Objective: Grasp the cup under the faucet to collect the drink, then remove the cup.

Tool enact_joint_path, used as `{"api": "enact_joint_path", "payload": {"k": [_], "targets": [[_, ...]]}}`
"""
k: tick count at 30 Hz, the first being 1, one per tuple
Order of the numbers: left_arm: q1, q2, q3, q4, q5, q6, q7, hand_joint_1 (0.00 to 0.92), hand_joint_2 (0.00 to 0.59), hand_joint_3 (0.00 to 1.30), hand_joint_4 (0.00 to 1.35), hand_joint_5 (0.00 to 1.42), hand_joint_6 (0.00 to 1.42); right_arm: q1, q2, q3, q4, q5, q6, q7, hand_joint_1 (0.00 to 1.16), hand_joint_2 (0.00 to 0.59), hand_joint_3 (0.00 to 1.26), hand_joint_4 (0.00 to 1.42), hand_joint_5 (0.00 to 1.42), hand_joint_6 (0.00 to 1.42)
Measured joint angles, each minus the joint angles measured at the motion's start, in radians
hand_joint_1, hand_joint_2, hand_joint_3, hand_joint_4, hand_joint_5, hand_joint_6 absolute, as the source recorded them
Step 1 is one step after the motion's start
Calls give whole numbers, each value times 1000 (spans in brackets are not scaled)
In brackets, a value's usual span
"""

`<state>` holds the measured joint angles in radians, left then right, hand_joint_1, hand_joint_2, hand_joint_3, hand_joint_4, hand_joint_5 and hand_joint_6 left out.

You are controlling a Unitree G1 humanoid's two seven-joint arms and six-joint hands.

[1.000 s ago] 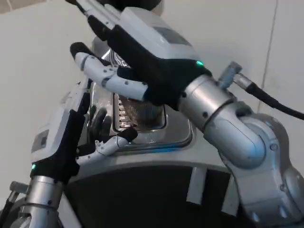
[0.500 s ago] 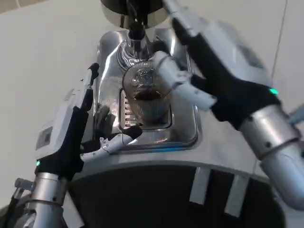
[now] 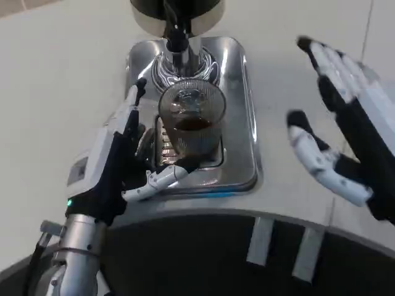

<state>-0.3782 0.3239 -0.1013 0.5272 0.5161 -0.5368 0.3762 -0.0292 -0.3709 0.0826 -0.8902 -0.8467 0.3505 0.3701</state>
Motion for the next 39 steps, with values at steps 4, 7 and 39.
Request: {"api": "enact_joint_path", "payload": {"k": [4,7,39], "targets": [[-17,-14,-3,29,0,-2,13,254,43,0,0,88,95,154,31,-8,-11,-45,-72,-82,354,566,0,0,0,0],[-29,-17,-8,46,0,-5,14,256,45,0,0,93,97,231,53,23,-11,-112,-114,-133,359,561,0,0,0,0],[-203,-61,-48,293,-15,-84,91,467,65,0,0,203,223,509,48,3,186,-202,-362,-296,282,462,0,0,0,0]]}}
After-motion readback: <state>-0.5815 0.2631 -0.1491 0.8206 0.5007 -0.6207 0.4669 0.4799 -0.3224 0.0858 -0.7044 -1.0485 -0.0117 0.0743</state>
